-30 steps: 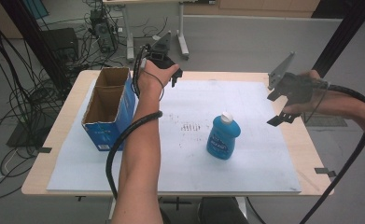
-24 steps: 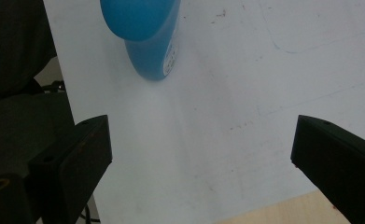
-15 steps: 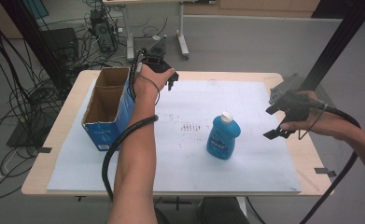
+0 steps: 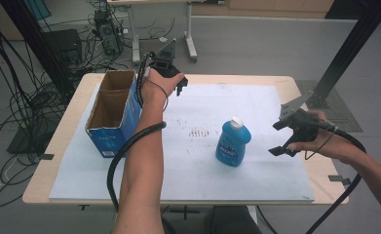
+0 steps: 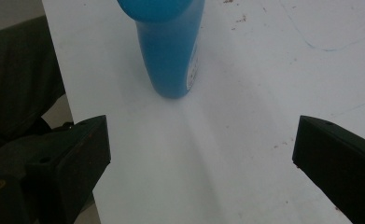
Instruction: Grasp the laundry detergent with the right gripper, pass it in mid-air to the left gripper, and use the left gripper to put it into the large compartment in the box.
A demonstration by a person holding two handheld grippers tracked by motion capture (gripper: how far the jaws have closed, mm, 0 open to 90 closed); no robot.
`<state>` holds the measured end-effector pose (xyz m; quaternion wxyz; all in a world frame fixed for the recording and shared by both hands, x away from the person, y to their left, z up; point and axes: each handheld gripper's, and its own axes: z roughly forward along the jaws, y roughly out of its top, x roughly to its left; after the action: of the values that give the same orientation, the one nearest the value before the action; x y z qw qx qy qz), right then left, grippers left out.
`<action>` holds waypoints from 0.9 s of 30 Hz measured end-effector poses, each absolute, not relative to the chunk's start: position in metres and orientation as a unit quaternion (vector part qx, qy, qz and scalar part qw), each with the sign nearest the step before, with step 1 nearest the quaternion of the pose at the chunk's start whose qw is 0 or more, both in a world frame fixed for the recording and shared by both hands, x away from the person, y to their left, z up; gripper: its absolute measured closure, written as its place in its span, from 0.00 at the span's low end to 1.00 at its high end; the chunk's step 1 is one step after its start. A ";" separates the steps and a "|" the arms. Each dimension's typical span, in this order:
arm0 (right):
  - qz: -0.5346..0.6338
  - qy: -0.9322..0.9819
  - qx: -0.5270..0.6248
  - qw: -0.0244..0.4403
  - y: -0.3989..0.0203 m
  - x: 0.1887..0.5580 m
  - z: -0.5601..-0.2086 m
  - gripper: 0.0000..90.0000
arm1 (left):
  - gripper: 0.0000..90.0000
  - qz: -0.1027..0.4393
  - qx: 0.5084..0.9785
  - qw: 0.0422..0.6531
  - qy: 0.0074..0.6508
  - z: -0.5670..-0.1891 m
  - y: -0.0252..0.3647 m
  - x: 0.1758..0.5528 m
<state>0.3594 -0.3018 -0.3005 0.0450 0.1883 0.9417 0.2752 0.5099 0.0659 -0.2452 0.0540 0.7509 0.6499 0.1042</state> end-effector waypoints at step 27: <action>0.341 0.911 0.219 0.080 -0.281 0.347 -0.347 0.04 | 0.06 0.106 0.754 0.050 0.647 -0.247 0.060 0.510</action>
<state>0.3465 -0.2815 -0.3466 0.0801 0.2193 0.9106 0.3411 0.5098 0.0596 -0.2471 0.0500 0.7539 0.6466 0.1055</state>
